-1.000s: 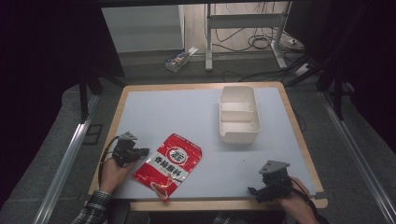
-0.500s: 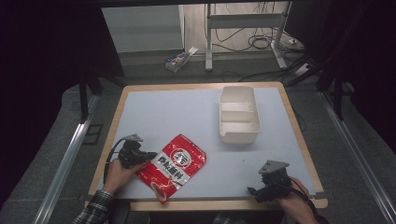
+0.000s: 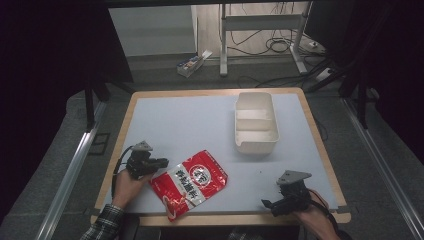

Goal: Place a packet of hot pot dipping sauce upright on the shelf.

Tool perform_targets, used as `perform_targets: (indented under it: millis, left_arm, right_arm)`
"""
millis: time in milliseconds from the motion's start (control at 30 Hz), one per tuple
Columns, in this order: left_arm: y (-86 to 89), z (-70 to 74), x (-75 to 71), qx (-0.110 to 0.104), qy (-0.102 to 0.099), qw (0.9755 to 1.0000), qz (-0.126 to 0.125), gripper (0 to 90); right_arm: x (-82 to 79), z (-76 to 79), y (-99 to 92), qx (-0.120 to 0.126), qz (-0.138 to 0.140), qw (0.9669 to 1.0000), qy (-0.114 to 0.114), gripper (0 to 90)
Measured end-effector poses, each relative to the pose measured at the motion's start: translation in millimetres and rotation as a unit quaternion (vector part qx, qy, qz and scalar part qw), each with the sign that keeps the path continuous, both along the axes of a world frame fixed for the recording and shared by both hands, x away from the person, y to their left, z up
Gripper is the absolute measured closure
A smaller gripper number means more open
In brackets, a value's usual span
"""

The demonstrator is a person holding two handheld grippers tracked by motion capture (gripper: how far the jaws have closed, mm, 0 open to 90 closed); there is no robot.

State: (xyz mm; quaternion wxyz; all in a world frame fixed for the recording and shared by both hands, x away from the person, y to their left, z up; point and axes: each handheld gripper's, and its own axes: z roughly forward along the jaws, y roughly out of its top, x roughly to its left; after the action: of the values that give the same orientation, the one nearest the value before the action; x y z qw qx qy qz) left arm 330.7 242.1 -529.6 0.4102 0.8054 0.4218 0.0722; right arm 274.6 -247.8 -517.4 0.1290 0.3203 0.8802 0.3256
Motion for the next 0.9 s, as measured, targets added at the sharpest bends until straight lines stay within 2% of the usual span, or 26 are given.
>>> perform_targets:
  millis: [100,233,267,300,333,400,500,567,667,700,767,900]
  left_arm:
    - [-0.2,2.0,-8.9,0.011,-0.017,0.9998,-0.008,70.3]
    - [-3.2,2.1,-17.3,0.018,-0.025,0.9993,-0.020,57.6]
    - [-3.8,2.2,-19.9,0.021,-0.027,0.9991,-0.024,57.6]
    - [-3.4,2.6,-25.2,0.020,-0.027,0.9990,-0.028,49.3]
    - [-3.4,2.6,-25.2,0.020,-0.027,0.9990,-0.028,45.7]
    - [-0.9,1.1,-34.1,0.019,-0.027,0.9990,-0.030,36.1]
    - [2.0,0.8,-39.6,0.023,-0.032,0.9988,-0.028,30.4]
    - [5.1,0.2,-45.2,0.019,-0.031,0.9990,-0.025,29.0]
    - [9.1,-1.8,-52.5,0.017,-0.031,0.9989,-0.032,24.3]
    - [9.6,-3.7,-53.7,0.018,-0.025,0.9989,-0.036,21.4]
    - [9.0,-12.5,-53.2,0.025,0.001,0.9985,-0.049,17.3]
    - [11.4,-14.1,-50.6,0.016,0.012,0.9986,-0.049,17.4]
  right_arm:
    - [0.9,0.2,6.2,0.010,0.009,0.9999,0.003,0.1]
    - [2.0,-1.0,16.7,0.012,0.026,0.9996,0.007,0.1]
    - [2.0,-1.0,16.7,0.012,0.026,0.9996,0.007,0.1]
    - [2.7,-1.9,21.5,0.009,0.032,0.9994,0.007,0.1]
    - [2.7,-1.9,21.5,0.009,0.032,0.9994,0.007,0.1]
    - [4.5,-2.4,26.9,0.010,0.039,0.9992,0.009,0.2]
    - [6.4,-2.5,29.8,0.014,0.042,0.9990,0.012,0.2]
    - [8.6,-2.4,32.2,0.020,0.045,0.9986,0.017,0.2]
    - [11.7,-2.7,37.7,0.026,0.051,0.9982,0.020,0.3]
    - [12.4,-2.7,39.4,0.028,0.052,0.9980,0.022,0.3]
    - [14.1,-3.2,43.7,0.029,0.057,0.9977,0.023,0.3]
    - [17.0,-4.6,52.3,0.031,0.067,0.9969,0.026,0.3]
